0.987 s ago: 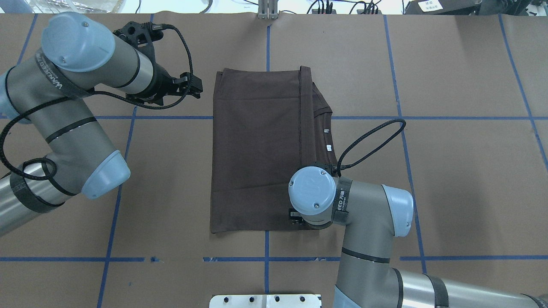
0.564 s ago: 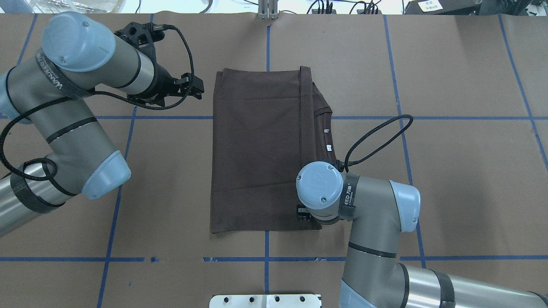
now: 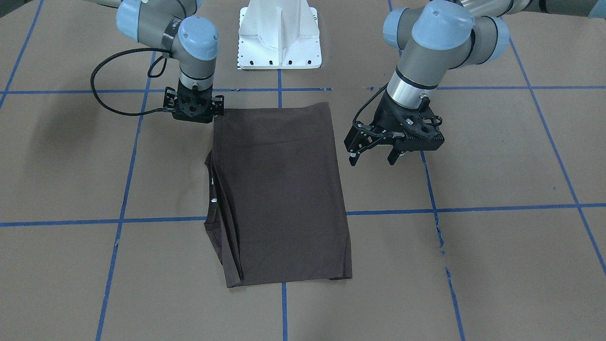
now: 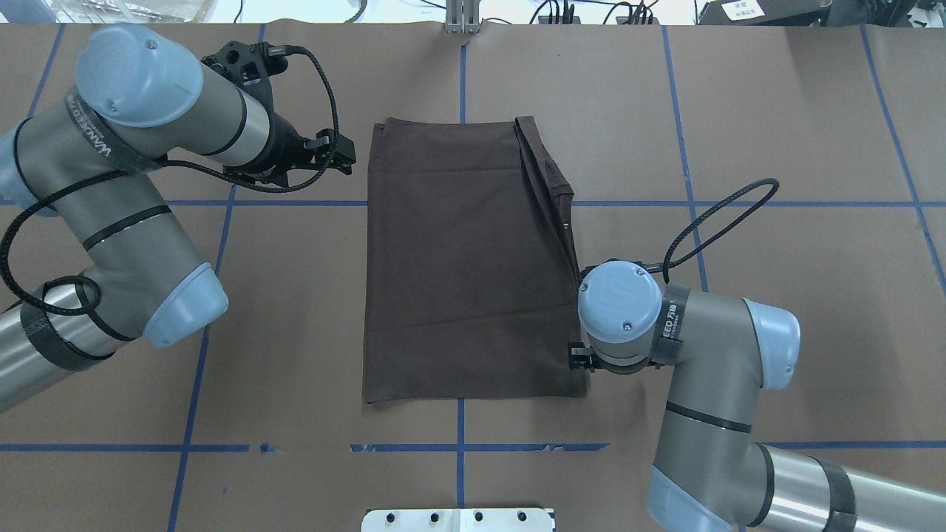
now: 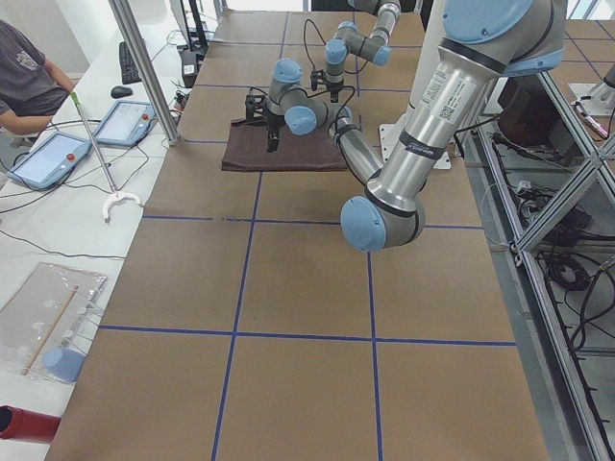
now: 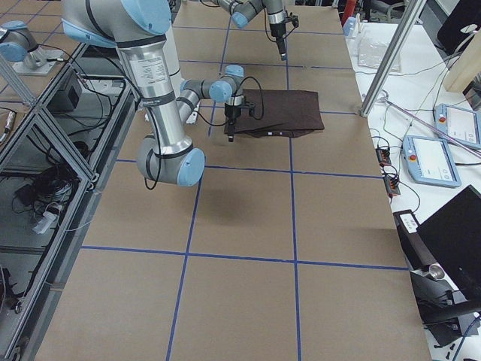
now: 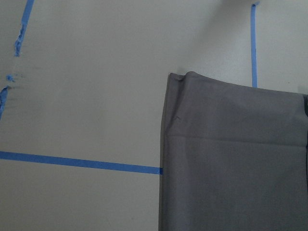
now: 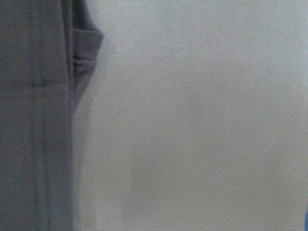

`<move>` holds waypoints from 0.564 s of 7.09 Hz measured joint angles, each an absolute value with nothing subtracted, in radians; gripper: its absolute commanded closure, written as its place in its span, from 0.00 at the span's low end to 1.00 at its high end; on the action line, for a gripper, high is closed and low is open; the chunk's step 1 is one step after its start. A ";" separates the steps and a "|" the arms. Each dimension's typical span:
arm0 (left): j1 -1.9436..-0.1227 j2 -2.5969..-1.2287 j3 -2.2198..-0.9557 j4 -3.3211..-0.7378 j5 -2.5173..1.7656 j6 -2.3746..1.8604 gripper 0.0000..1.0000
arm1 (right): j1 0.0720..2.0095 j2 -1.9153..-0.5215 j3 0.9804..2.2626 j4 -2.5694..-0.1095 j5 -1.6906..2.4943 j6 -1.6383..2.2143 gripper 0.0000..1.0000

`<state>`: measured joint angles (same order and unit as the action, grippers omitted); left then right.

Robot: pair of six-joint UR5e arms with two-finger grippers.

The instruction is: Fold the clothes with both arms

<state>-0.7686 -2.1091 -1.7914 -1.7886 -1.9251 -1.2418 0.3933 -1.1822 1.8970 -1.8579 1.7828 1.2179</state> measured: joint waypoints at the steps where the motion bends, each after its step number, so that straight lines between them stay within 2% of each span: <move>1: -0.769 -2.109 -1.794 -1.788 -1.925 -1.242 0.00 | 0.408 -1.208 1.917 -1.859 1.785 1.209 0.00; 4: -0.753 -2.105 -1.801 -1.790 -1.935 -1.273 0.00 | 0.521 -1.153 1.961 -1.844 1.880 1.167 0.00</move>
